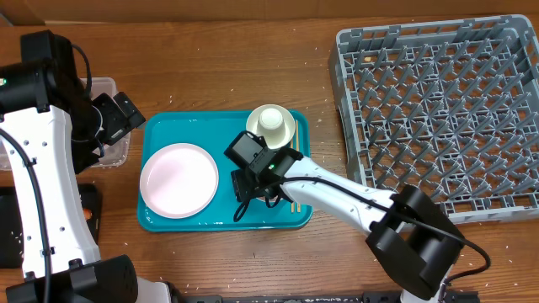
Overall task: Sort waste into correct bins and load items into the dishwasher
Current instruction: 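Move the right gripper to the pink bowl and grasp its rim, then carry the pink bowl right and set it in the dish rack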
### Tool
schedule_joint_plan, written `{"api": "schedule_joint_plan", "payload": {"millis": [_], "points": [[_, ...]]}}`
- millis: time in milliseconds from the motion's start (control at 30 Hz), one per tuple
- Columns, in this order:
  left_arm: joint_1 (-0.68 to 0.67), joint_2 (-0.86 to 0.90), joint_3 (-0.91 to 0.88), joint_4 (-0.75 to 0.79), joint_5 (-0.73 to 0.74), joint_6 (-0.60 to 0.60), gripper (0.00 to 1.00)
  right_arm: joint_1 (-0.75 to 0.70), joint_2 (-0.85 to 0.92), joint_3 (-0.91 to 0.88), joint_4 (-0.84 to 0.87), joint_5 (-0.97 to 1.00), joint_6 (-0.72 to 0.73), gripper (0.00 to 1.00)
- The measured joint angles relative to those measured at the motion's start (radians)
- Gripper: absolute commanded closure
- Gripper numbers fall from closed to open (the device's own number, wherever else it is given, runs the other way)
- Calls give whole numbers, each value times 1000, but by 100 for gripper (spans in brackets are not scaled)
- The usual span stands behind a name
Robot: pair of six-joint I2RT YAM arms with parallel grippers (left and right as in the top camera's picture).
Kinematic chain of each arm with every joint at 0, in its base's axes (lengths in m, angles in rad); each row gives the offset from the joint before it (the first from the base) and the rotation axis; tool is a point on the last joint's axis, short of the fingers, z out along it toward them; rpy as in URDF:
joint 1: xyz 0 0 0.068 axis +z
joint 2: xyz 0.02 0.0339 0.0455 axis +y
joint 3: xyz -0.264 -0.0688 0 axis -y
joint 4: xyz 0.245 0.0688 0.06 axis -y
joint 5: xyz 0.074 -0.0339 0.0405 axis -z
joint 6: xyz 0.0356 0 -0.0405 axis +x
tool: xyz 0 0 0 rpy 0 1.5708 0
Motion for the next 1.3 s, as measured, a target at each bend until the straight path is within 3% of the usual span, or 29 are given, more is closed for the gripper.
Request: {"api": "schedule_joint_plan", "payload": {"millis": [367, 567, 967, 1300], "points": [[0, 0, 0, 0, 0, 0, 0, 12, 19, -1, -23, 8, -50, 46], [0, 0, 0, 0, 0, 0, 0, 12, 19, -1, -29, -2, -51, 60], [0, 0, 0, 0, 0, 0, 0, 27, 19, -1, -45, -19, -54, 61], [0, 0, 0, 0, 0, 0, 0, 39, 19, -1, -48, -19, -56, 96]]}}
